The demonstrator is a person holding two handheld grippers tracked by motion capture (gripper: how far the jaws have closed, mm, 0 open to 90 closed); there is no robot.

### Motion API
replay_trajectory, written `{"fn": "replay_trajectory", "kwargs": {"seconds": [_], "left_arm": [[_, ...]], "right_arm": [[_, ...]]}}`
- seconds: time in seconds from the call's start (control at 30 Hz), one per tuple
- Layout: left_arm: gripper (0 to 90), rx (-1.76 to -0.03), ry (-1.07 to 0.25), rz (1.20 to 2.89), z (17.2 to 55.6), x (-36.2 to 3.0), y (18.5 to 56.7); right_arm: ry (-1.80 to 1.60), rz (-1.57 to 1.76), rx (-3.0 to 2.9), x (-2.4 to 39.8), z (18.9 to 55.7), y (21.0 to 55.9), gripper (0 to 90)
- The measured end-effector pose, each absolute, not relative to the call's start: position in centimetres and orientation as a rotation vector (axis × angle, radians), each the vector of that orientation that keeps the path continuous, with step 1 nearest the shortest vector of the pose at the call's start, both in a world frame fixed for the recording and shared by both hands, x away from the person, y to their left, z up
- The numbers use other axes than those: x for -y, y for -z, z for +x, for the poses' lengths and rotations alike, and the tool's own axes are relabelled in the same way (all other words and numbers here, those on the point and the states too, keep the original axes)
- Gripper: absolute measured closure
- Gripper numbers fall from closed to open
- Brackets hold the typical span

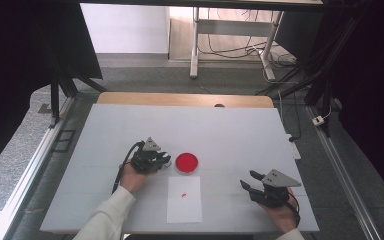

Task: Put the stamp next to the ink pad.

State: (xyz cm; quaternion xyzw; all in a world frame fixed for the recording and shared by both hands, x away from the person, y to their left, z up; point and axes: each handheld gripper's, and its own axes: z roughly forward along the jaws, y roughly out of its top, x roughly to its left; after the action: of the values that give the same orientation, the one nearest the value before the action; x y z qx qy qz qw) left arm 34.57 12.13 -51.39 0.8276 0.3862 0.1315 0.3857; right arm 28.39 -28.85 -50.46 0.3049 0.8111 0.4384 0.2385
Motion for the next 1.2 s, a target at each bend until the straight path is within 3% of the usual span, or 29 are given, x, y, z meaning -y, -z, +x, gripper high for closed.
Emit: {"fn": "replay_trajectory", "kwargs": {"seconds": [0.17, 0.43, 0.53, 1.2], "left_arm": [[73.5, -0.981, -0.339, 2.104, 34.5, -12.1, 51.4], [42.7, -0.978, -0.366, 2.033, 33.9, -12.5, 50.5], [36.3, -0.969, -0.365, 2.008, 33.2, -13.2, 49.8], [32.0, -0.959, -0.403, 1.953, 26.3, -19.1, 49.6]], "right_arm": [[-1.202, 0.842, -2.214, 28.9, 28.3, 50.4, 47.2], [-1.208, 0.840, -2.210, 28.9, 28.3, 50.4, 47.0], [-1.205, 0.843, -2.211, 29.0, 28.3, 50.4, 46.9], [-1.233, 0.852, -2.229, 30.3, 29.0, 50.7, 45.3]]}}
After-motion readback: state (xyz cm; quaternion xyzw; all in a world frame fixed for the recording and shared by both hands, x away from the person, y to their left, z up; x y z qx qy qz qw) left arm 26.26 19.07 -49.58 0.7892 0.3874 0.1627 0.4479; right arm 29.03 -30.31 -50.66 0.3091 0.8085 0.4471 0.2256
